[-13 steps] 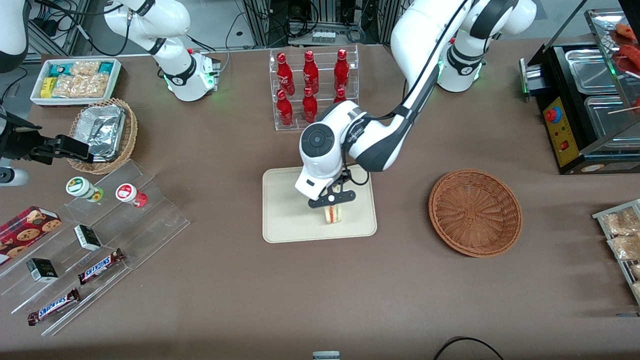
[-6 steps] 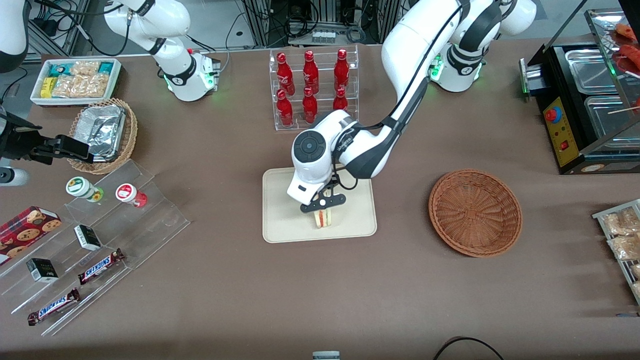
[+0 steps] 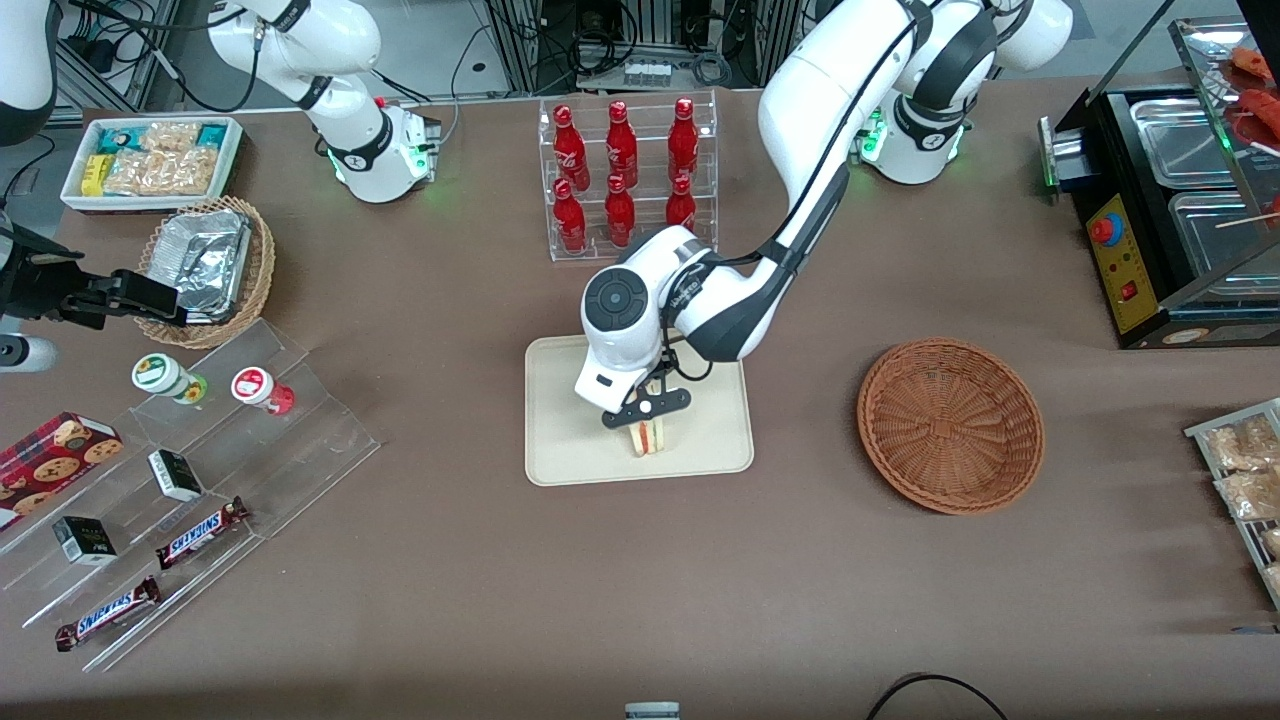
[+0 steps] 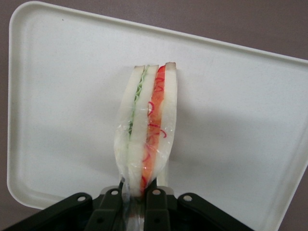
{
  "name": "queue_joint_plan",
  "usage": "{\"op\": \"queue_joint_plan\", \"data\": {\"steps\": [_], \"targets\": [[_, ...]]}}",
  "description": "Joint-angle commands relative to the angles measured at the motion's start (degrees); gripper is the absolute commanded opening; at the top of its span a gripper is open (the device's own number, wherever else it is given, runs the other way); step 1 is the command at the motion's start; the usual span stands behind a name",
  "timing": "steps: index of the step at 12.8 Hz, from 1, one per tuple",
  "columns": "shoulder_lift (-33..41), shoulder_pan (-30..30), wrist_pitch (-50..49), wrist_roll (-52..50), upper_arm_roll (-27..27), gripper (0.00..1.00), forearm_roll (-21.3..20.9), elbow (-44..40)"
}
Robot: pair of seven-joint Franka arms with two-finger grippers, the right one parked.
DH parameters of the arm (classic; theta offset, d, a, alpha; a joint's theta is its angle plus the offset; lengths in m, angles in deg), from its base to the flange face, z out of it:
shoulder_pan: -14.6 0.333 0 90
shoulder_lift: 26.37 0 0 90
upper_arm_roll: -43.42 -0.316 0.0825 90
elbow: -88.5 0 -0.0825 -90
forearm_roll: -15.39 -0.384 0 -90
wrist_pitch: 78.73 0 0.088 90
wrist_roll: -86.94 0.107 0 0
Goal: Place sandwich from basket to tray
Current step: 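Lower the sandwich onto the tray with the left gripper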
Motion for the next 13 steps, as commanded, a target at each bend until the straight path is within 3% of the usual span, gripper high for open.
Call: {"op": "queue_joint_plan", "data": {"steps": [1, 4, 6, 7, 8, 13], "targets": [[-1.59, -0.67, 0.03, -1.29, -0.45, 0.0, 0.48, -2.28], [-2.03, -0.67, 0.9, -1.38, -0.45, 0.04, 0.57, -2.19], [-1.94, -0.67, 0.82, -1.38, -0.45, 0.57, 0.57, -2.19], [-1.94, -0.67, 0.82, -1.56, -0.45, 0.74, 0.49, -2.19], [-1.86, -0.67, 0.82, -1.82, -0.45, 1.0, 0.48, -2.19], [-0.54, -0.58, -0.41, -2.26, -0.45, 1.0, 0.57, -2.28]]}}
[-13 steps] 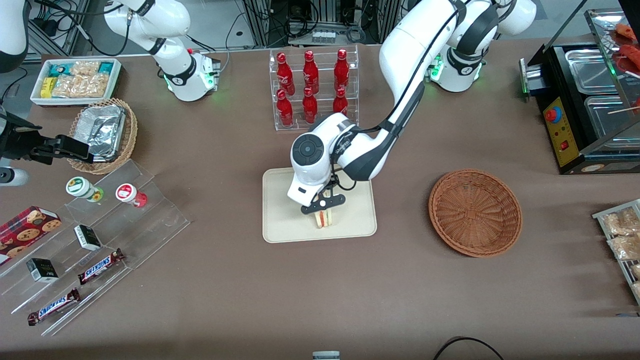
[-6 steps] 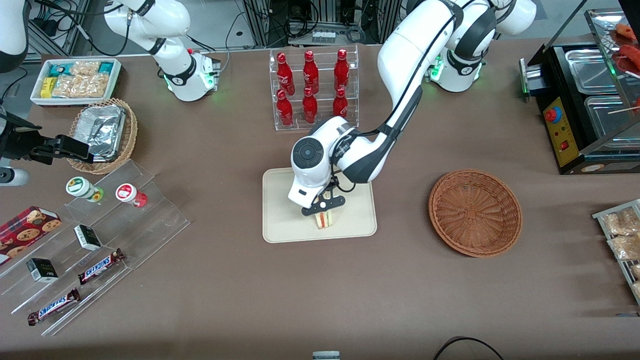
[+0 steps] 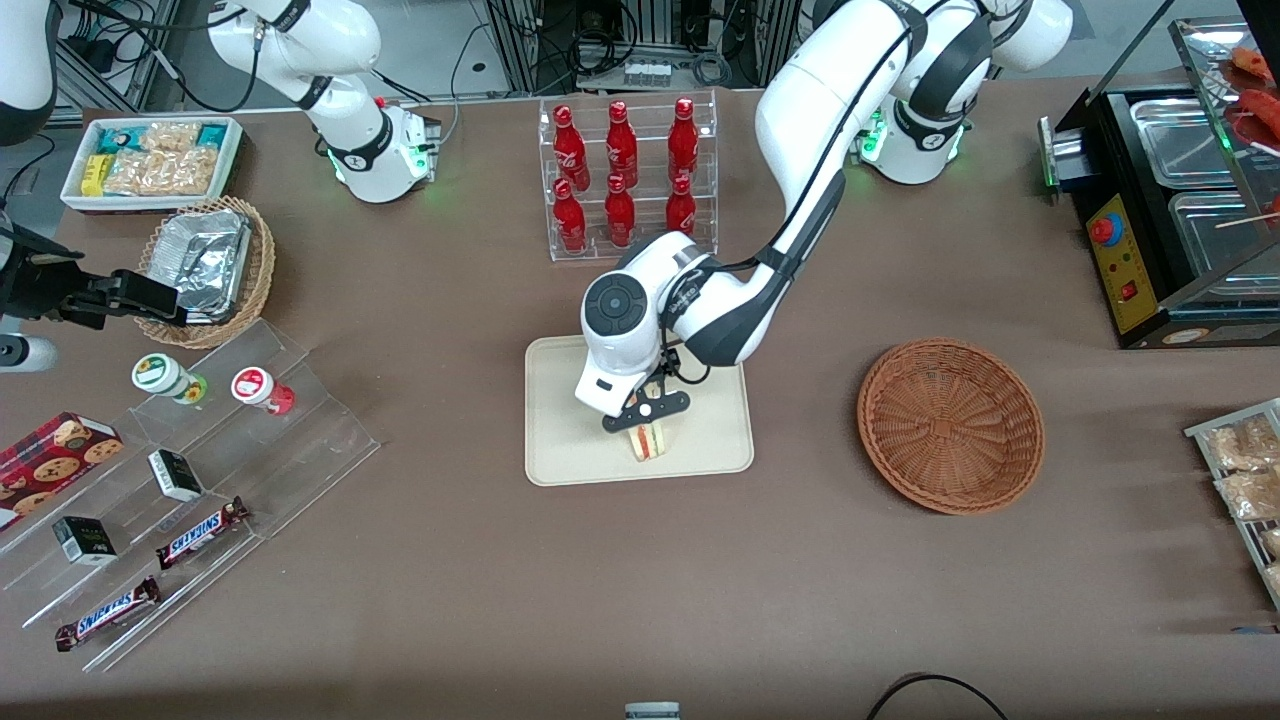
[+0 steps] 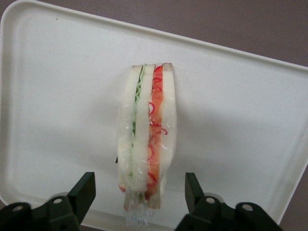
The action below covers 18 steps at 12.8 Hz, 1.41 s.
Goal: Place sandwich from basket to tray
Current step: 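Lower the sandwich onto the tray with the left gripper, then open the left gripper to release the sandwich on the tray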
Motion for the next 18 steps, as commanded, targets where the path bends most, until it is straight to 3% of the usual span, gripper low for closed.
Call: {"op": "queue_joint_plan", "data": {"steps": [1, 9, 18], "targets": [[1.03, -0.54, -1.86, -1.18, -0.45, 1.0, 0.57, -1.29], [6.92, 0.95, -9.06, 1.01, -0.53, 1.0, 1.71, -2.43], [15.7, 12.1, -18.47, 29.1, -0.97, 1.0, 1.01, 1.85]]}}
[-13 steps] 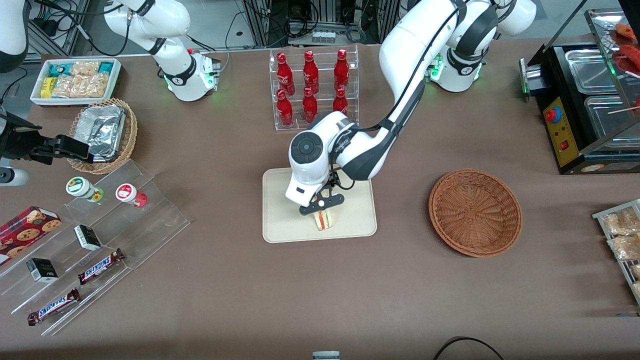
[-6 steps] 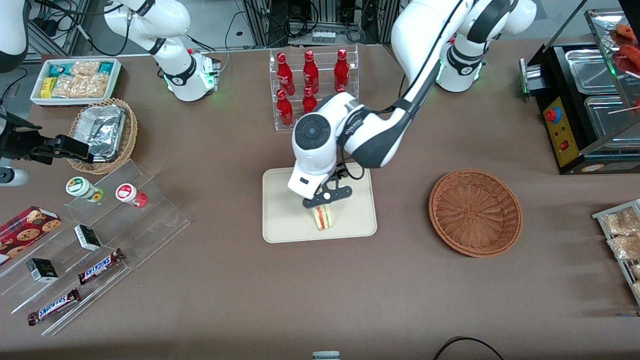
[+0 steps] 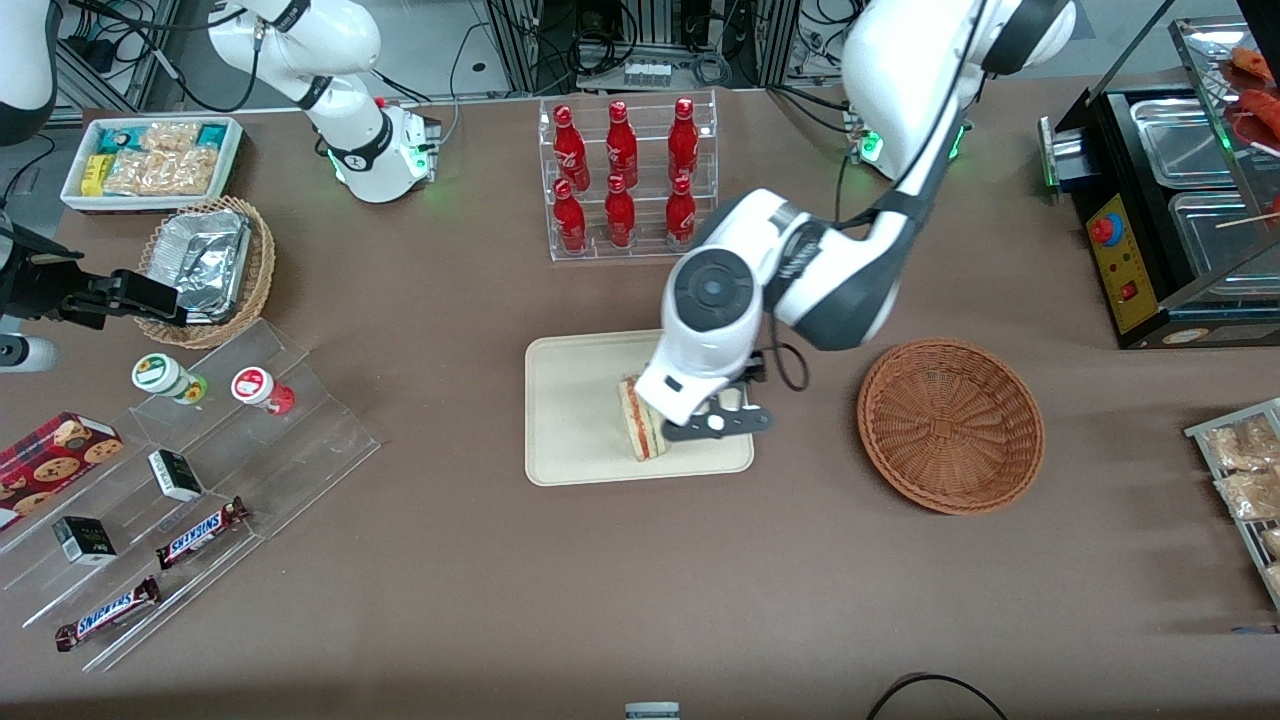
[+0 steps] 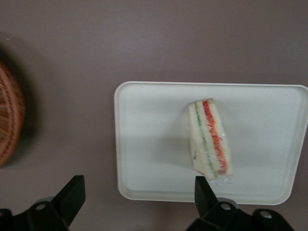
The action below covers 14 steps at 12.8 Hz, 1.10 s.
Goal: Place sandwich from basket to tray
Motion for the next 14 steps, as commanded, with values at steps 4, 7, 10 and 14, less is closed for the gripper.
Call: {"op": "queue_joint_plan", "data": {"steps": [4, 7, 10, 14], "targets": [[9.58, 8.54, -1.34, 19.58, 0.19, 1.0, 0.83, 10.06], [12.22, 12.93, -2.84, 26.19, 0.1, 1.0, 0.65, 12.34], [14.07, 15.4, -4.07, 31.04, 0.1, 1.0, 0.48, 13.32], [17.75, 16.62, -6.09, 31.74, 0.1, 1.0, 0.21, 16.2]]}}
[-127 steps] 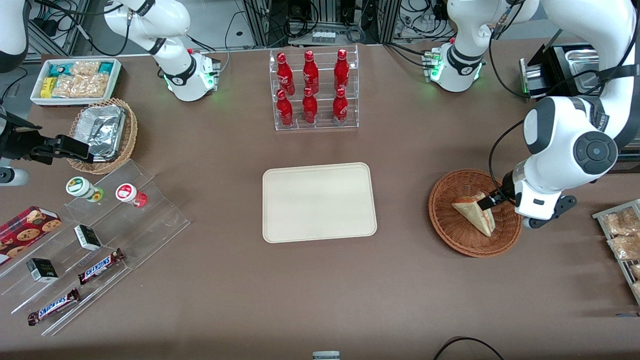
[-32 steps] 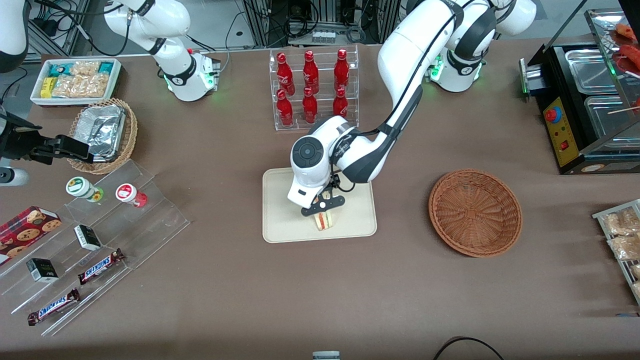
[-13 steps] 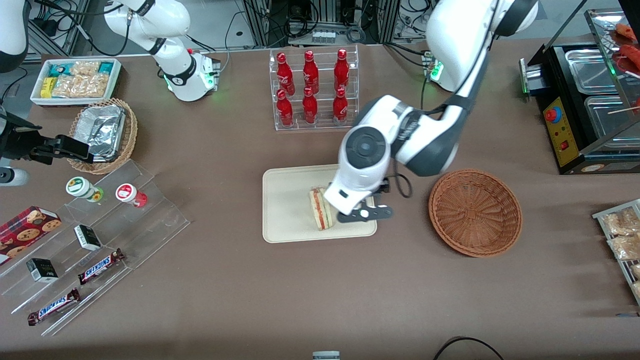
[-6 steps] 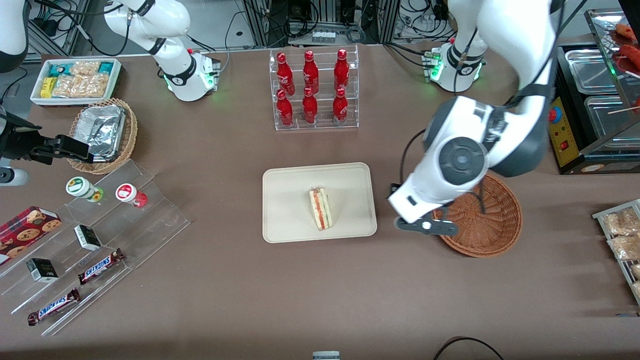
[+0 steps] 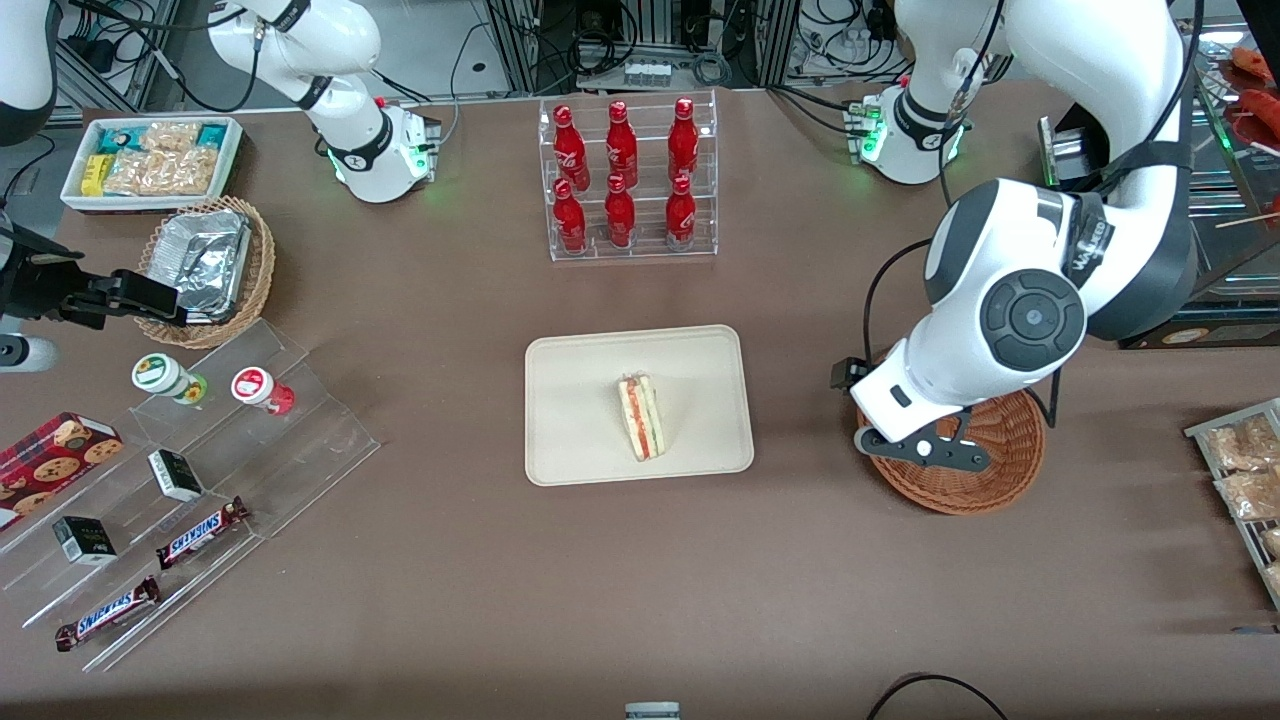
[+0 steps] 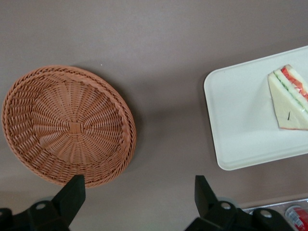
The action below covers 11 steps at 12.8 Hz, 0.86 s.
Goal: Place sandwich from basket to tray
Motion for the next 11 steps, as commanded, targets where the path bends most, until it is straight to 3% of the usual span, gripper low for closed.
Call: {"op": "queue_joint_plan", "data": {"steps": [1, 8, 11], "targets": [[6.11, 1.43, -0.88, 2.52, 0.31, 1.0, 0.2, 5.91], [16.75, 6.87, -3.43, 7.63, 0.84, 1.0, 0.2, 16.81], [18.78, 11.87, -5.36, 7.63, 5.39, 1.0, 0.2, 17.62]]}}
